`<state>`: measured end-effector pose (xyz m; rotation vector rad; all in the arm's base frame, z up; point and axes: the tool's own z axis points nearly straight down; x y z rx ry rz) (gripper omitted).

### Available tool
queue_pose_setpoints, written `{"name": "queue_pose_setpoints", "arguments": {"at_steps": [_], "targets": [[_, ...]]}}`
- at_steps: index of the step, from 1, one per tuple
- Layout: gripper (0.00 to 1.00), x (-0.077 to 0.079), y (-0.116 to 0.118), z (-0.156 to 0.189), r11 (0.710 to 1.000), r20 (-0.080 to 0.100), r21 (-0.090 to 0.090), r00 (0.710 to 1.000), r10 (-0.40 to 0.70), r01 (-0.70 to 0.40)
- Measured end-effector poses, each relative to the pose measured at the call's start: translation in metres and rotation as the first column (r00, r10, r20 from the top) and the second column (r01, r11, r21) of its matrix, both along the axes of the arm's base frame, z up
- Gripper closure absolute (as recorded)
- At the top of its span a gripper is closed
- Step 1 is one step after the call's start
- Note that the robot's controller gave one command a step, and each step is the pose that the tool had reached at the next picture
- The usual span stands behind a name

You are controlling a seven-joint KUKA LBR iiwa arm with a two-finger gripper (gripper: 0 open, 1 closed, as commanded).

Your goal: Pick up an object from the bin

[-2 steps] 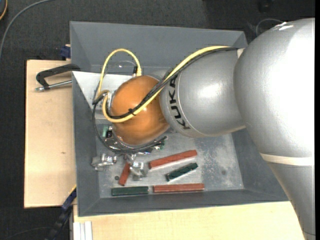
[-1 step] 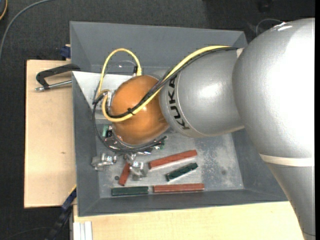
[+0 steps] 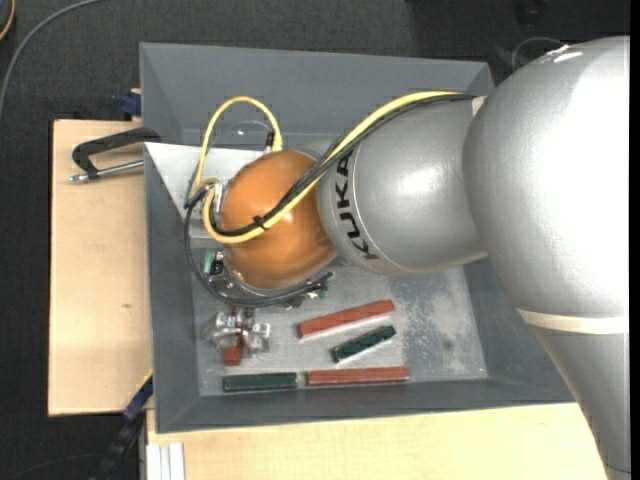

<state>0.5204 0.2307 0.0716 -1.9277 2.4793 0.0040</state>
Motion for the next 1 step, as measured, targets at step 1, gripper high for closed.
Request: {"name": "queue_pose_setpoints", "arguments": {"at_steps": [1], "targets": [[1.00,0.0023,0.0025,0.0641,1.000,0.011,0.005,1.000,-0.002,0.002]]}}
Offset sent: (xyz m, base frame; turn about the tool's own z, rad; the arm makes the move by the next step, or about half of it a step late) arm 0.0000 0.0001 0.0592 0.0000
